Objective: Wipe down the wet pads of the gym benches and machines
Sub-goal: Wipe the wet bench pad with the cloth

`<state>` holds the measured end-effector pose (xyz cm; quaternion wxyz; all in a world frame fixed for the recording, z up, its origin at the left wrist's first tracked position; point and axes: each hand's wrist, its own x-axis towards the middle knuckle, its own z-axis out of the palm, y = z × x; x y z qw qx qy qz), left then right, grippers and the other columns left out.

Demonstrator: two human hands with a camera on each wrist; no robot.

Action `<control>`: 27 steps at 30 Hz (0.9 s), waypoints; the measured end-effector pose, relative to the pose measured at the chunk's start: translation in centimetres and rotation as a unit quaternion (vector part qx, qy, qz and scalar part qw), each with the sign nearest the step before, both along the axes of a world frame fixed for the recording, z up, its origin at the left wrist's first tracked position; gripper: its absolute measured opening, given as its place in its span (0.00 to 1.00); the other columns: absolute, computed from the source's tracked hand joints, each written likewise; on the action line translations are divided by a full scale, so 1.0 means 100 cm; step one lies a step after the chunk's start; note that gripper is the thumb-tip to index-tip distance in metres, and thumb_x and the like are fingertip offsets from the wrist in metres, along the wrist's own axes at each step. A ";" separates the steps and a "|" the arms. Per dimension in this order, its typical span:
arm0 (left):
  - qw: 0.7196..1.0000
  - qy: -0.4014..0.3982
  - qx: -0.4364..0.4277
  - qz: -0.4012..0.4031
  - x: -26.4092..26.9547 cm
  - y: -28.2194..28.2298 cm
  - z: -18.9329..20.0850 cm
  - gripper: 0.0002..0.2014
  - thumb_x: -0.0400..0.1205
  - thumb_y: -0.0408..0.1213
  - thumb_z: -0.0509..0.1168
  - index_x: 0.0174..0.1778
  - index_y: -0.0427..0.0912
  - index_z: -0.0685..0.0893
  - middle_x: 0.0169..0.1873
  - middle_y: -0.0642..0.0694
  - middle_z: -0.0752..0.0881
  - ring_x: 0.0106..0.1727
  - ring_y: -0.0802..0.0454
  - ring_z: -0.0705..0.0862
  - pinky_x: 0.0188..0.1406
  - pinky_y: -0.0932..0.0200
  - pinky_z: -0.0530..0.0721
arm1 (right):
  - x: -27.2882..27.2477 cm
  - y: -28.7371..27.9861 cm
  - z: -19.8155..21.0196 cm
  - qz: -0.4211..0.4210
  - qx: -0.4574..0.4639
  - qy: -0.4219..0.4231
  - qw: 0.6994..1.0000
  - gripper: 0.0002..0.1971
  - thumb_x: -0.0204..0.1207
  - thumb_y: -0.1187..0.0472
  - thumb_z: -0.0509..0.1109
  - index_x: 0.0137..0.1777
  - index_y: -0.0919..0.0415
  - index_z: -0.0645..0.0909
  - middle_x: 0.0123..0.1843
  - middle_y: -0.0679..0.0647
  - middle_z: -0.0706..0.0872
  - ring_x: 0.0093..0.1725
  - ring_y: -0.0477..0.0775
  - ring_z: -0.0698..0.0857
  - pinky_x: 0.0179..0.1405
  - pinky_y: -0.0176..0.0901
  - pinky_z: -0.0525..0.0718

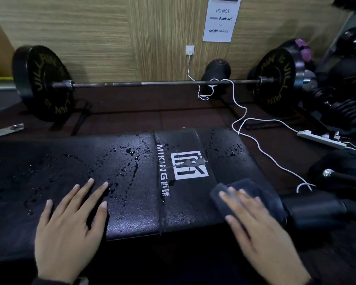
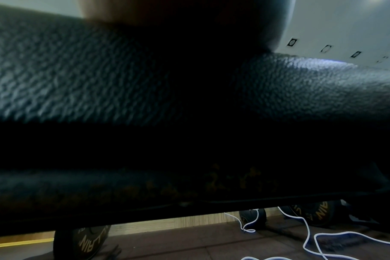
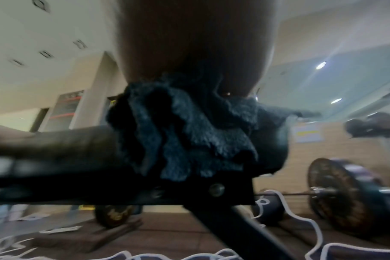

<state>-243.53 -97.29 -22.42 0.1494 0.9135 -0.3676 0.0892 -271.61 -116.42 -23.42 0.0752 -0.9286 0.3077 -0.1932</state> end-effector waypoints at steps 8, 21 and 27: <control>1.000 -0.025 -0.017 -0.005 -0.001 -0.001 -0.001 0.24 0.79 0.55 0.50 0.71 0.65 0.76 0.73 0.57 0.76 0.76 0.54 0.72 0.75 0.40 0.62 | 0.047 -0.038 0.016 -0.148 0.053 0.025 0.987 0.27 0.79 0.46 0.47 0.76 0.51 0.69 0.77 0.53 0.71 0.78 0.57 0.67 0.77 0.50 0.61; 0.999 -0.012 -0.038 -0.005 0.000 -0.001 -0.002 0.23 0.78 0.56 0.51 0.70 0.66 0.77 0.73 0.58 0.76 0.75 0.53 0.72 0.75 0.41 0.62 | 0.038 0.034 0.001 0.048 0.009 -0.007 0.999 0.27 0.82 0.48 0.55 0.80 0.54 0.63 0.79 0.49 0.69 0.78 0.48 0.67 0.76 0.45 0.63; 0.999 0.004 -0.036 0.003 0.001 0.000 -0.001 0.24 0.78 0.57 0.49 0.70 0.69 0.75 0.73 0.59 0.75 0.75 0.54 0.72 0.75 0.40 0.63 | -0.008 -0.012 -0.010 -0.099 0.061 -0.088 0.989 0.27 0.81 0.40 0.47 0.80 0.45 0.58 0.80 0.50 0.65 0.80 0.51 0.62 0.78 0.46 0.56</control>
